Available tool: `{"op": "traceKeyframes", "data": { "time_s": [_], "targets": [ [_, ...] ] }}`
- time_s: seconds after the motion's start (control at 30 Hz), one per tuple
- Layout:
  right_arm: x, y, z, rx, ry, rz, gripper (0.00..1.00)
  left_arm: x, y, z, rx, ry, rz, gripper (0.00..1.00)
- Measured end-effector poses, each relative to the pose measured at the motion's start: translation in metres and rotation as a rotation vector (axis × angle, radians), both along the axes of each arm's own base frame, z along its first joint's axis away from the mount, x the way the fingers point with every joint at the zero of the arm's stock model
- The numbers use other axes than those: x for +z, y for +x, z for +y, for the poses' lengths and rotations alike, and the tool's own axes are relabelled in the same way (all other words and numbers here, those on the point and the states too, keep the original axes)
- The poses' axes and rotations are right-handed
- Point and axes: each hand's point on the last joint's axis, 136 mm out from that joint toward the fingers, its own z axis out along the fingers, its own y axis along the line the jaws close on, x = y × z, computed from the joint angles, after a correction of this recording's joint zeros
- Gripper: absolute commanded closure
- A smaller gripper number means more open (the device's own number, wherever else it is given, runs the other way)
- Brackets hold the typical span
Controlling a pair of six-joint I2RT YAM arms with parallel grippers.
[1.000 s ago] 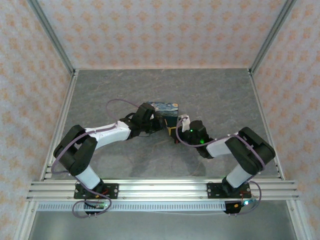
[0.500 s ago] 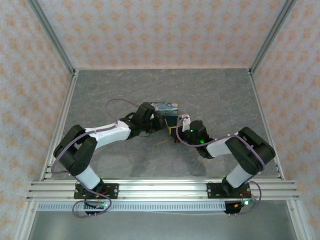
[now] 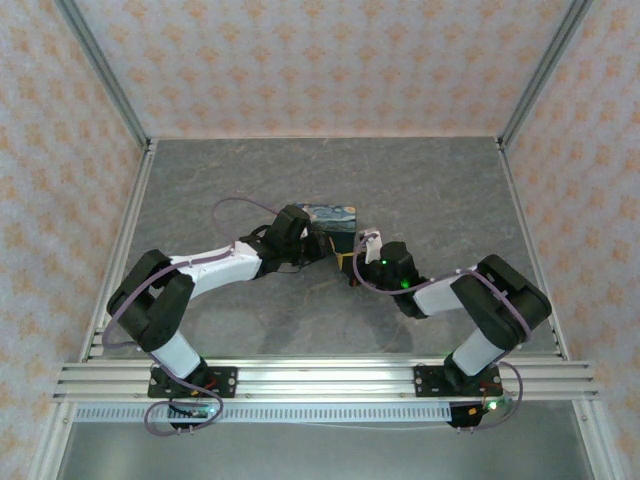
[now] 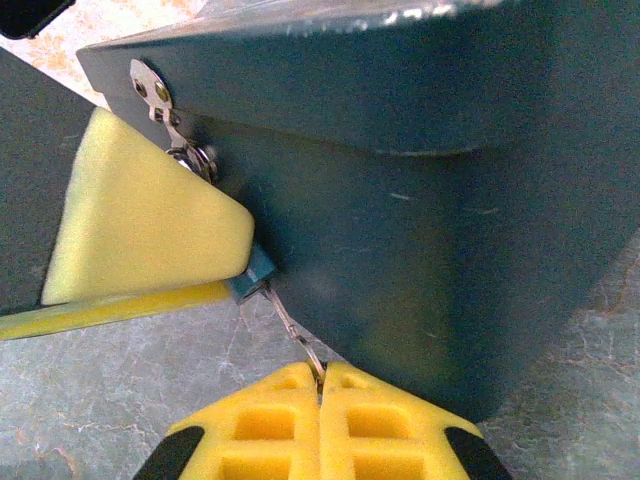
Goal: Unlock a padlock with a key
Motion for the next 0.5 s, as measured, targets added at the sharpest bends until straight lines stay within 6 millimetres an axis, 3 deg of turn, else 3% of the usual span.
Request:
{"op": "traceKeyframes", "data": {
  "time_s": [0.5],
  "targets": [
    [0.0036,0.0011,0.0005,-0.005,0.017,-0.007,1.0,0.0024,0.0015,-0.0007,0.002,-0.001,-0.005,0.77]
  ]
}}
